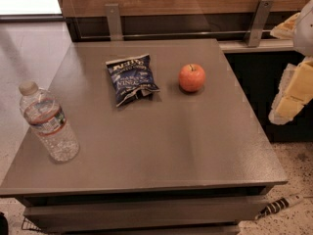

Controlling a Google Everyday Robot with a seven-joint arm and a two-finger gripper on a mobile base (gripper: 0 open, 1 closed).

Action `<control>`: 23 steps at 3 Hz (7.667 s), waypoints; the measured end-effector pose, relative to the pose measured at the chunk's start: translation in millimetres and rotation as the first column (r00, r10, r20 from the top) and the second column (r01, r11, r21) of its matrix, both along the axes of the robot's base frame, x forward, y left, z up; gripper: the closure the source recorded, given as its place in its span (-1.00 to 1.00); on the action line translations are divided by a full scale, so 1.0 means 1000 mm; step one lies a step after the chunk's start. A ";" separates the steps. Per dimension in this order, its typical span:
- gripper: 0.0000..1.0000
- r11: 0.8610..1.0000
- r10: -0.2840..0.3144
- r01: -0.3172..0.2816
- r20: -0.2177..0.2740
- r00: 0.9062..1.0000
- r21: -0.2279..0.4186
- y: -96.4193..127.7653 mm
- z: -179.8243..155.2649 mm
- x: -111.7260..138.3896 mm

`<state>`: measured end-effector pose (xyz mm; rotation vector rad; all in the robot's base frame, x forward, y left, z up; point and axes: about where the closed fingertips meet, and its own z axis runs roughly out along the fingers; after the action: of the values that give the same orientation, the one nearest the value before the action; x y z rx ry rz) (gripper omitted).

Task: Move apple near water bottle

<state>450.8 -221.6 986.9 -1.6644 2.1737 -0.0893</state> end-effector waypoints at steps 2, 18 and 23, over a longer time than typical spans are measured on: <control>-1.00 0.909 0.027 -0.092 0.162 0.986 0.407 0.016 -0.035 0.094; 1.00 0.518 0.026 -0.142 0.150 0.988 0.843 0.103 -0.123 0.193; 1.00 0.454 0.214 -0.324 0.252 0.944 0.830 0.205 -0.092 0.000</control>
Offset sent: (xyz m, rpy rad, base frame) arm 0.1451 0.0308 -0.0367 0.7740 -0.2705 0.0926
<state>450.4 -16.7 895.3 -1.2695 1.3750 0.8619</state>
